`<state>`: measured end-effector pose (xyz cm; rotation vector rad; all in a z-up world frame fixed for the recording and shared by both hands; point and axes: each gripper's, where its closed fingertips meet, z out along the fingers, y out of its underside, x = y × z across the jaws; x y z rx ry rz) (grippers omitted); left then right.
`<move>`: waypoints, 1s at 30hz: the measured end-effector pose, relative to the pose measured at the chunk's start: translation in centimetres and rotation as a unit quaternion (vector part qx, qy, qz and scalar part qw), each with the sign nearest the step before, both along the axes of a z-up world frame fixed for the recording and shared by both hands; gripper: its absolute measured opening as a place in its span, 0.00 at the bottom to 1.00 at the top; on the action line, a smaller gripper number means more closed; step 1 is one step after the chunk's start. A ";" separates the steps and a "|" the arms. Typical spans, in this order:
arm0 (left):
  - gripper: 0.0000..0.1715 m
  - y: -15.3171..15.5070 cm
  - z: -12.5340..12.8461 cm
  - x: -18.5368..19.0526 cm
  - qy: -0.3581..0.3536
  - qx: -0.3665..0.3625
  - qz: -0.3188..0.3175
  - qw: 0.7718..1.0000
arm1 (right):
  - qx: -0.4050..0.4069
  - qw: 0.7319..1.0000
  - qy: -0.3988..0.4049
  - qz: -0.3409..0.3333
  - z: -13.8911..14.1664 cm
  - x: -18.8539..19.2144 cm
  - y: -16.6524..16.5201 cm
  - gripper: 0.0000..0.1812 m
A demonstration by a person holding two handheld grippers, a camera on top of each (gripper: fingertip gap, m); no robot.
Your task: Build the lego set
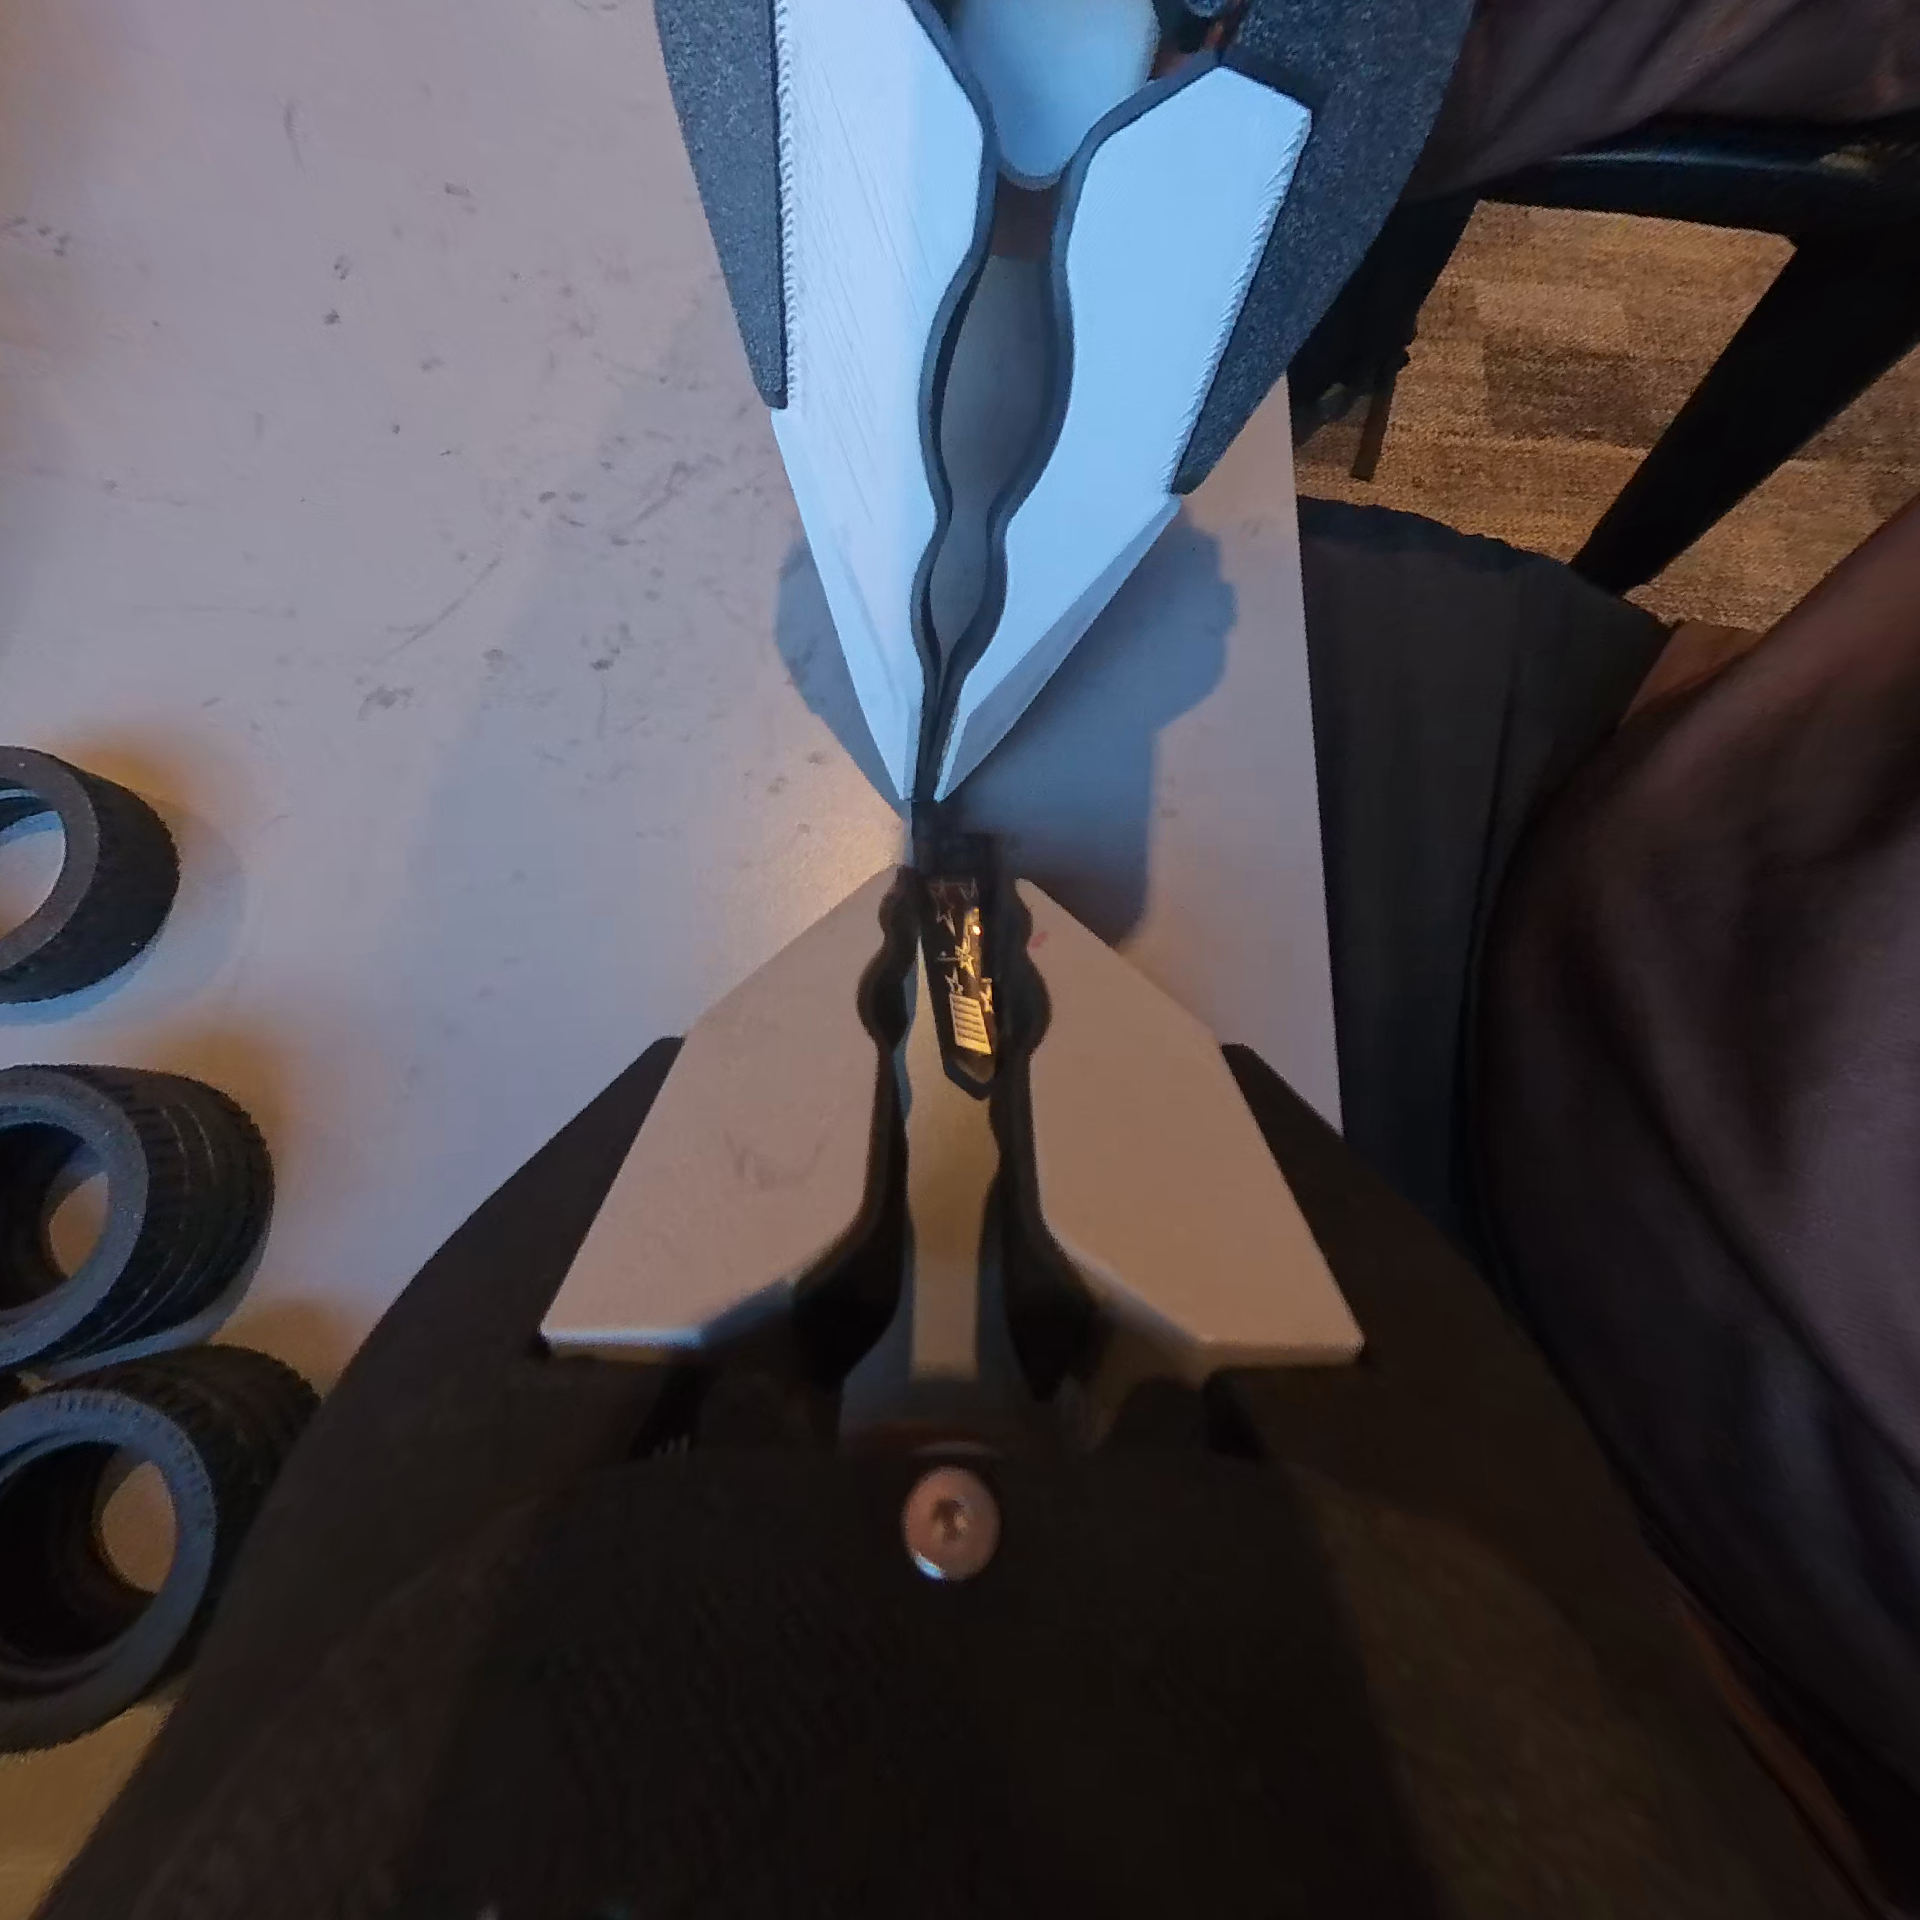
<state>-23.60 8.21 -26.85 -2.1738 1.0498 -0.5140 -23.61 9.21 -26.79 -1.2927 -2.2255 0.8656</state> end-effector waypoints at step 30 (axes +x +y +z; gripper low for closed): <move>0.31 -1.7 0.1 -1.6 0.010 0.020 0.127 0.992 | -0.054 0.995 0.024 -0.078 0.7 0.5 0.4 0.17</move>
